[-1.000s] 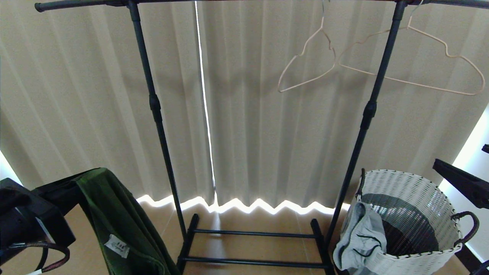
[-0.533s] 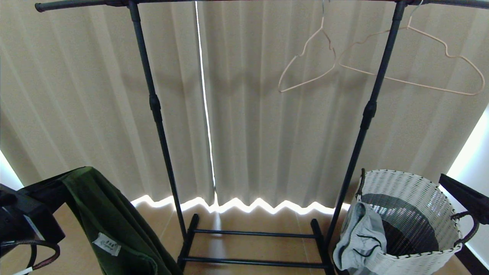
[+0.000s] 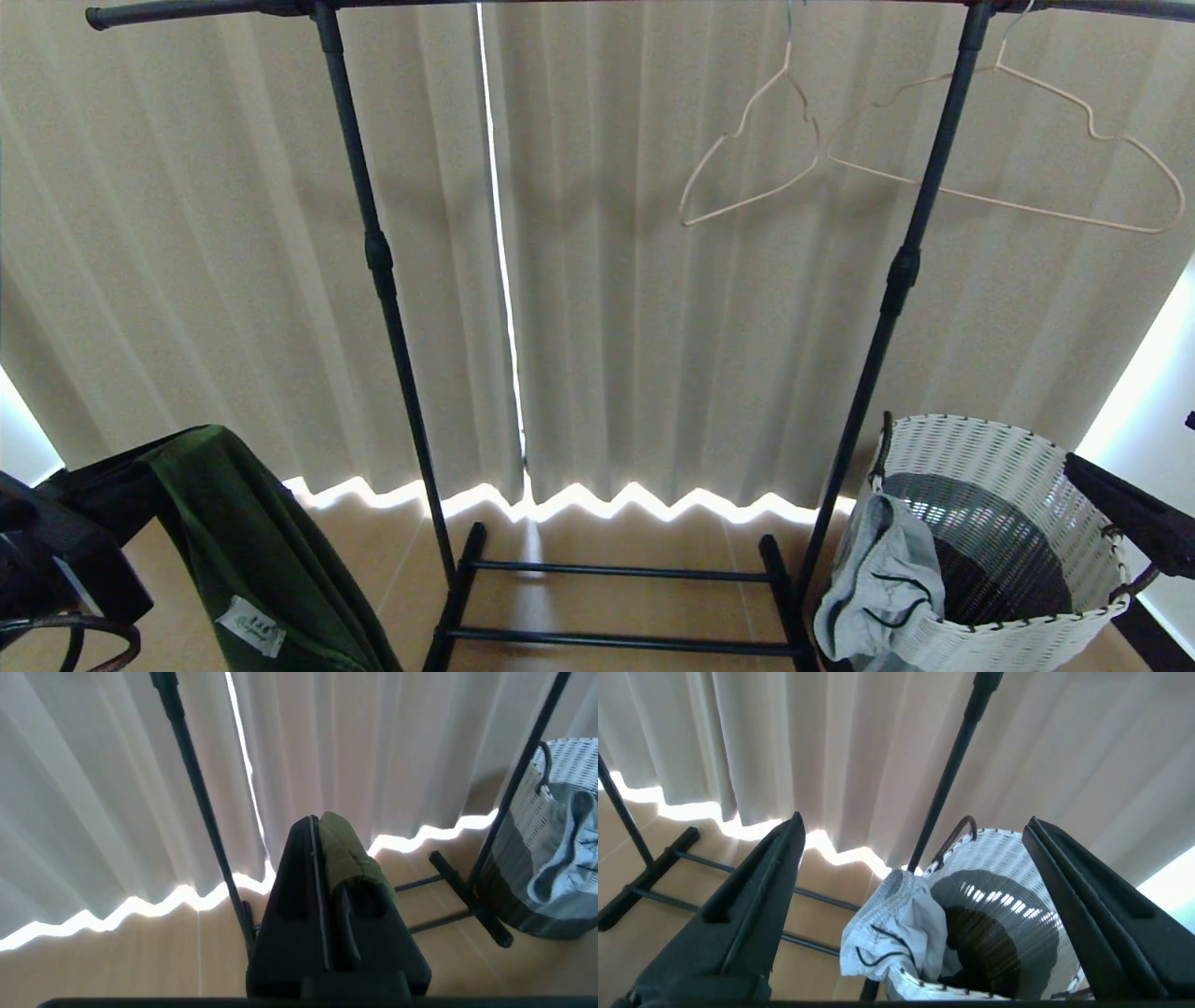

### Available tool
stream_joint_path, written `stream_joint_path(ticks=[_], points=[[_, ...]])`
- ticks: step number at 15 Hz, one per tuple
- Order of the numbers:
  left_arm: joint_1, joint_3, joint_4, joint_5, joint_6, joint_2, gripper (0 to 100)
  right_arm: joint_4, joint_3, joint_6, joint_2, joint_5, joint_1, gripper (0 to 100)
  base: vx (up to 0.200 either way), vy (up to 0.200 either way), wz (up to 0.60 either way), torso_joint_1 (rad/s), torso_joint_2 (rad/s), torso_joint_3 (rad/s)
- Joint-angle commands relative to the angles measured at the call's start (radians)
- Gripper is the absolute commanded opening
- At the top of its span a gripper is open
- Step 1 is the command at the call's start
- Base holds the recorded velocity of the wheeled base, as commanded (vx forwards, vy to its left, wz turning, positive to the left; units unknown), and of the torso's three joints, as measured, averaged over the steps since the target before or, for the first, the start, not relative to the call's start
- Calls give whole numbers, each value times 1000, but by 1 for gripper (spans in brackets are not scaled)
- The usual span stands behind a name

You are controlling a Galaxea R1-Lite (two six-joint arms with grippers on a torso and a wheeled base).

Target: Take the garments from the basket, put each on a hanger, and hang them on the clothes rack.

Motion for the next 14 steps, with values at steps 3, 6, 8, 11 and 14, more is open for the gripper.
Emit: stream_joint_path(ticks=[3,6,8,11,14], points=[[-1,1,-2,-47,2,-12,0,3,4,-1,-7,0,0,100,0,0,0,0,0,0],[1,1,-1,-47,11,-26,0,1,-5,-1,-8,0,0,100,0,0,0,16,-130,-101],[-1,2,-1,-47,19,-26,0,1,-2,-1,-5,0,0,100,0,0,0,63,-210,-293],[1,9,-1,-47,26,-27,0,0,-2,-1,-8,-1,0,100,0,0,0,115,-492,-328],[9,16,-1,-47,42,-41,0,1,6,-1,-19,0,0,100,0,0,0,128,-484,-307]])
